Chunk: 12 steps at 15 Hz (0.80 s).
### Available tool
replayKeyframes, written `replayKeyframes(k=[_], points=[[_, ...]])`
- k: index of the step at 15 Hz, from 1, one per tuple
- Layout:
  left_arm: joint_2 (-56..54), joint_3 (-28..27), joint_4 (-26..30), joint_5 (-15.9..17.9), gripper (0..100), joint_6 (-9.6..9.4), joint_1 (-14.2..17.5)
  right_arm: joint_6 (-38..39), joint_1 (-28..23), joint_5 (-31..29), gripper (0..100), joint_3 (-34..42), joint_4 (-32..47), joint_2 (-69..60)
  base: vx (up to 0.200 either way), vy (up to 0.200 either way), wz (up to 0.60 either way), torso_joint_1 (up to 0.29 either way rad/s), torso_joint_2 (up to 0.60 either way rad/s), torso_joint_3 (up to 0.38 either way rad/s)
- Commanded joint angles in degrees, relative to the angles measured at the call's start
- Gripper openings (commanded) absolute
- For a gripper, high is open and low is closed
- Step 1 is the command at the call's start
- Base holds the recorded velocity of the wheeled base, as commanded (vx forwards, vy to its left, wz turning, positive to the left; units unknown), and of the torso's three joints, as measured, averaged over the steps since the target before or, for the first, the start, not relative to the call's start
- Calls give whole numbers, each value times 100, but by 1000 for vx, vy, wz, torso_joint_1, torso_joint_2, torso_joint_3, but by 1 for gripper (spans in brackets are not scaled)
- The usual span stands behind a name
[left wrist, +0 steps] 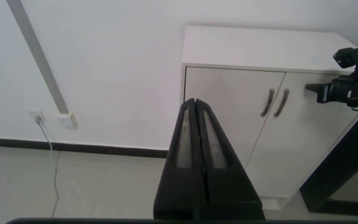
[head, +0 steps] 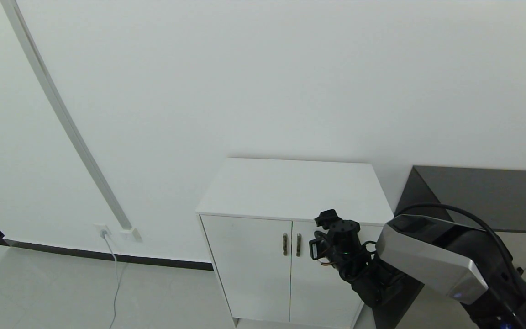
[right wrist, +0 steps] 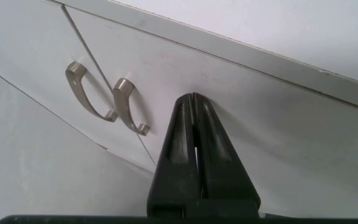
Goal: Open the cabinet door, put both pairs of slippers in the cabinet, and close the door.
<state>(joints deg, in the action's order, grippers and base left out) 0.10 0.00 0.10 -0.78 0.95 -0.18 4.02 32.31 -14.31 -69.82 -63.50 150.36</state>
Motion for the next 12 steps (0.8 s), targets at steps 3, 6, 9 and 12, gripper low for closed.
replayKeyframes(k=[3,6,9,12], points=[[8,0,-1,-1,0,2,1,20,4,-1,0,56,-31,-68,0,0,0,0,0,0],[8,0,-1,-1,0,2,1,20,92,-1,0,979,-488,-622,0,0,0,0,0,0],[8,0,-1,-10,0,2,1,20,30,-1,0,2086,-1050,-1246,0,0,0,0,0,0],[8,0,-1,-10,0,2,1,11,-269,-1,0,3123,-1455,-2028,0,0,0,0,0,0]])
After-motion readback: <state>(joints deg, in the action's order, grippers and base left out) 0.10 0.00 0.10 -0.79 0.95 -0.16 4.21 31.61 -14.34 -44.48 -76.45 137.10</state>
